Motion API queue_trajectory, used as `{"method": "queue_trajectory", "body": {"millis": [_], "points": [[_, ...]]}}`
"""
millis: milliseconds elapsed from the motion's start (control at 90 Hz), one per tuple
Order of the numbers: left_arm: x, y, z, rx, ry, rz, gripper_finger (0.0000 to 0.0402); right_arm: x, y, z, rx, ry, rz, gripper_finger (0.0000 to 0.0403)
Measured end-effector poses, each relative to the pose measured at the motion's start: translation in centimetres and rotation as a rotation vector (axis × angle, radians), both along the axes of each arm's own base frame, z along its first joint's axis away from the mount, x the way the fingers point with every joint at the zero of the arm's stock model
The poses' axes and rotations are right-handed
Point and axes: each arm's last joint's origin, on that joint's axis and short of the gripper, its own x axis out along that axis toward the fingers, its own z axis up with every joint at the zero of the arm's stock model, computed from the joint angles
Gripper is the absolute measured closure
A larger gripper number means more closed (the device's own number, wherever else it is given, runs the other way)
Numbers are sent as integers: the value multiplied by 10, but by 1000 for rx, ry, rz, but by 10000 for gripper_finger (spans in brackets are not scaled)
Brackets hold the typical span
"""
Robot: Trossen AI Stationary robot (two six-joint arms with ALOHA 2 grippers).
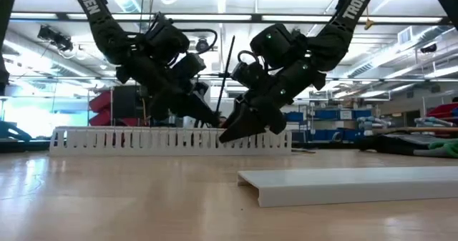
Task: Ziptie cables
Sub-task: Put the zip tied cable wires into the white cable duct
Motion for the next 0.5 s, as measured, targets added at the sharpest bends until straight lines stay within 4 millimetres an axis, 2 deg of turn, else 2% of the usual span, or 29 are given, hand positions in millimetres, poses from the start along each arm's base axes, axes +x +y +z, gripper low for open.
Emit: {"method": "queue_trajectory", "body": {"millis": [500], "points": [[5,1,-8,66,-26,-43,401,0,0,0,10,-1,-13,188]]}}
